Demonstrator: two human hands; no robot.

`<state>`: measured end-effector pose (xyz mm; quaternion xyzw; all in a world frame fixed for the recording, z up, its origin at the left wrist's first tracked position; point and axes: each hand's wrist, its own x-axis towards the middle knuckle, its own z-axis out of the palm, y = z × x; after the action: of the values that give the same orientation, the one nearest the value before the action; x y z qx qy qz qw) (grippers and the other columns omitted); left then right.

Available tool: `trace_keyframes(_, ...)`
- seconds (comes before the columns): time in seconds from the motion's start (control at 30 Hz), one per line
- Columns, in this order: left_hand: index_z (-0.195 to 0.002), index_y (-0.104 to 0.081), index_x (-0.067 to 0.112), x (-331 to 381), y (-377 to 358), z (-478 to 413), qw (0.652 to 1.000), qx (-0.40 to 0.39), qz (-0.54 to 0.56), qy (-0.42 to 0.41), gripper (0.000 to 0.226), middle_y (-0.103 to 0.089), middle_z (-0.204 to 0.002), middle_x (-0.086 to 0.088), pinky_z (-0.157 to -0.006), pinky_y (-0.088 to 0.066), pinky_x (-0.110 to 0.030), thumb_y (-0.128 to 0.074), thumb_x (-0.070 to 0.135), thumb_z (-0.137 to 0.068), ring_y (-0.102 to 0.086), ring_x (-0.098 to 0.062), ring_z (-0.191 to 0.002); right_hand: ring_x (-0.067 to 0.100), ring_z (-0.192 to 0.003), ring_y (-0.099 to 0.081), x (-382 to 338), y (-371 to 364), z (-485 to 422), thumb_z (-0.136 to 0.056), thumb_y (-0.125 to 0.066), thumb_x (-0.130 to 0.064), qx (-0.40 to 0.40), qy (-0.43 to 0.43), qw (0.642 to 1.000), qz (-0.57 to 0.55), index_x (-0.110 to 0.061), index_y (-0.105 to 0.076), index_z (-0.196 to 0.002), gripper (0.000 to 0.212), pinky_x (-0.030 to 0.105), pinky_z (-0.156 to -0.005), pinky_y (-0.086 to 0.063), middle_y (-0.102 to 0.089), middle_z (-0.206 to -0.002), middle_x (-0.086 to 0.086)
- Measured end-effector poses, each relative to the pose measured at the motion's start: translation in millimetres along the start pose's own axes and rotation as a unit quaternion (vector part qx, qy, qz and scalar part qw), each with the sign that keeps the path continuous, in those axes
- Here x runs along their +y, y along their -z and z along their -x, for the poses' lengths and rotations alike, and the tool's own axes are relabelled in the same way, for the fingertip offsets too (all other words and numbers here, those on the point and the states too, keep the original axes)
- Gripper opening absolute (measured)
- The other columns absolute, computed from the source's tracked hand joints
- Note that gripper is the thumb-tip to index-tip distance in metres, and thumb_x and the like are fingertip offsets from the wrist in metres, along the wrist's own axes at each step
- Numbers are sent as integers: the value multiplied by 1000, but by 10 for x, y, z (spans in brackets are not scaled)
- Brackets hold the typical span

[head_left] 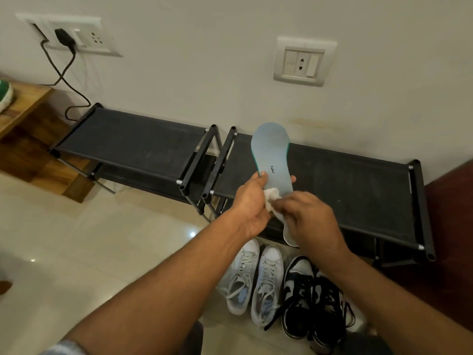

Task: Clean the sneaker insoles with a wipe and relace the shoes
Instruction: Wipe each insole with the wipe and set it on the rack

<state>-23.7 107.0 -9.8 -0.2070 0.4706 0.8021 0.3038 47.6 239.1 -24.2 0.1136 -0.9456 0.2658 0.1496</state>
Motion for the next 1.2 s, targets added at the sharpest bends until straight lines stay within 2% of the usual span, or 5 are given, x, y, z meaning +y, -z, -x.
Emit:
trace_keyframes(0.4, -146, -53, 14, 58, -26, 45, 1000, -4, 28, -2, 39, -75, -124, -24, -89, -65, -46, -34, 33, -117, -69, -41, -124, 27, -80, -67, 30, 15, -8, -76, -85, 1, 25, -27, 999, 29, -12, -81, -103, 30, 40, -67, -61, -73, -90, 3)
trace_keyframes(0.63, -146, -53, 9, 71, -45, 44, 1000, -3, 16, -7, 39, -73, -127, -28, -100, -59, -53, -35, 28, -117, -70, -41, -123, 28, -79, -66, 166, 103, -54, -80, -81, 0, 51, -41, 997, 29, -12, -81, -101, 25, 40, -66, -59, -72, -89, 4)
trace_keyframes(0.77, -139, -58, 11, 40, -6, 85, 998, -16, -61, -6, 36, -77, -118, -23, -106, -56, -51, -37, 29, -117, -75, -36, -111, 25, -83, -66, -87, -1, 93, -76, -84, -2, -46, 79, 995, 35, -16, -80, -107, 35, 38, -64, -60, -71, -93, 1)
trace_keyframes(0.9, -122, -71, 10, 57, -34, 38, 988, 5, -154, -26, 26, -76, -120, -19, -93, -59, -45, -49, 19, -113, -72, -27, -102, 29, -84, -65, 189, 212, -107, -82, -79, -8, 38, -29, 998, 51, -14, -81, -106, 25, 38, -71, -56, -75, -94, 4)
trace_keyframes(1.2, -118, -72, 7, 65, 3, -14, 989, 19, -143, -33, 24, -78, -104, -13, -87, -60, -40, -52, 19, -112, -73, -24, -94, 26, -91, -68, 127, 186, -77, -88, -73, -10, 51, -28, 998, 14, -12, -79, -107, 21, 41, -75, -59, -72, -102, 4)
